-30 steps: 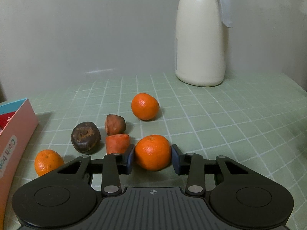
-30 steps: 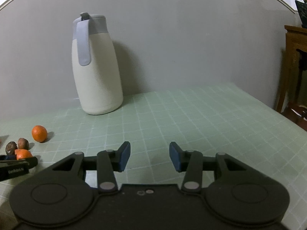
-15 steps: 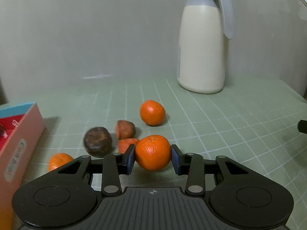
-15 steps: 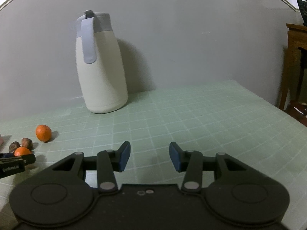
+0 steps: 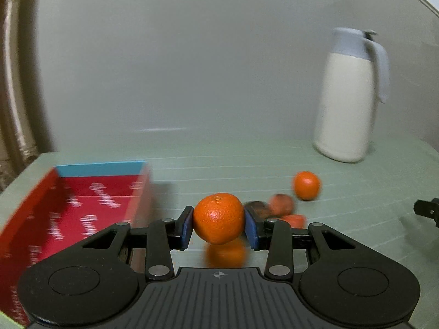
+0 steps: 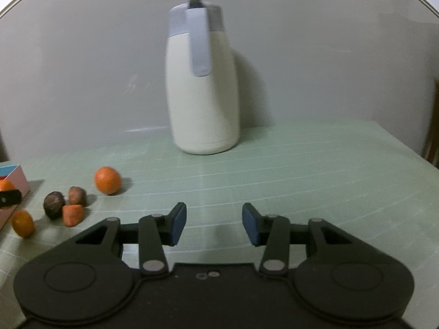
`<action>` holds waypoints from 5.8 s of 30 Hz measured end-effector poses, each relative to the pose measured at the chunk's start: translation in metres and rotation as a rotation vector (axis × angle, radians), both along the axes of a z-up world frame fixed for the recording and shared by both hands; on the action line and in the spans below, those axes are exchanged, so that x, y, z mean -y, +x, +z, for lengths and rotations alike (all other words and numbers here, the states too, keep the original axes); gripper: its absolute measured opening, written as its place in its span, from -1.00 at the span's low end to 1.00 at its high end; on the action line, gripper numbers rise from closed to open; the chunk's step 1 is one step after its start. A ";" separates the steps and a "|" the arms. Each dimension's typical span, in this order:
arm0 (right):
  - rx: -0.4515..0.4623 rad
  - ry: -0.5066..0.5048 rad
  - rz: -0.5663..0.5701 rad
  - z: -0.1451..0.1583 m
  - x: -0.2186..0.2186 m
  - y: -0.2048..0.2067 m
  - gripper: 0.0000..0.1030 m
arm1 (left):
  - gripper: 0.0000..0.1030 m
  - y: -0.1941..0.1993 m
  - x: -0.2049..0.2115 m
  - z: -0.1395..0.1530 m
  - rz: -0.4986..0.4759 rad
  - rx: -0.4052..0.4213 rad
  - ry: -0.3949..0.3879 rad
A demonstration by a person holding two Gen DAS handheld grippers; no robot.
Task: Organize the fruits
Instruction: 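Carry the mandarin with the left gripper into the red box and release, then move the right gripper to the pile and close on the orange-red kumquat, then carry the kumquat with the right gripper into the red box and release, then move the left gripper back and close it on another mandarin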
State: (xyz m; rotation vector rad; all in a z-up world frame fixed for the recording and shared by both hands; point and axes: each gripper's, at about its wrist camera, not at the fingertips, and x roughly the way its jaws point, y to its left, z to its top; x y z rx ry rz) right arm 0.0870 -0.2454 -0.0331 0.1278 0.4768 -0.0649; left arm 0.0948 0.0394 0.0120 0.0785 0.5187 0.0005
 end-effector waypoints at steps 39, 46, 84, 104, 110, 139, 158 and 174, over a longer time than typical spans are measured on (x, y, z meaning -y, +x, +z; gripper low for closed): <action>0.011 -0.023 0.161 0.009 -0.097 -0.008 -0.09 | 0.48 -0.036 -0.119 -0.001 0.162 0.005 -0.018; 0.008 -0.023 0.188 0.007 -0.115 0.000 -0.10 | 0.48 -0.040 -0.130 0.000 0.179 0.007 -0.016; -0.126 -0.038 0.213 -0.017 -0.166 0.067 -0.45 | 0.48 -0.071 -0.207 0.008 0.336 0.070 -0.031; -0.024 -0.030 0.393 0.029 -0.227 0.010 -0.45 | 0.48 -0.102 -0.236 0.008 0.363 0.030 -0.026; 0.042 -0.038 0.523 0.043 -0.269 -0.012 -0.45 | 0.48 -0.113 -0.255 0.009 0.399 0.027 -0.032; 0.037 -0.004 0.292 0.040 -0.178 -0.006 -0.20 | 0.50 -0.093 -0.198 0.017 0.291 0.042 -0.029; 0.032 0.016 0.142 0.040 -0.084 -0.020 -0.20 | 0.52 -0.066 -0.105 0.020 0.156 0.039 0.015; 0.034 0.030 0.070 0.034 -0.037 -0.027 -0.20 | 0.51 -0.053 -0.048 0.013 0.058 0.029 0.004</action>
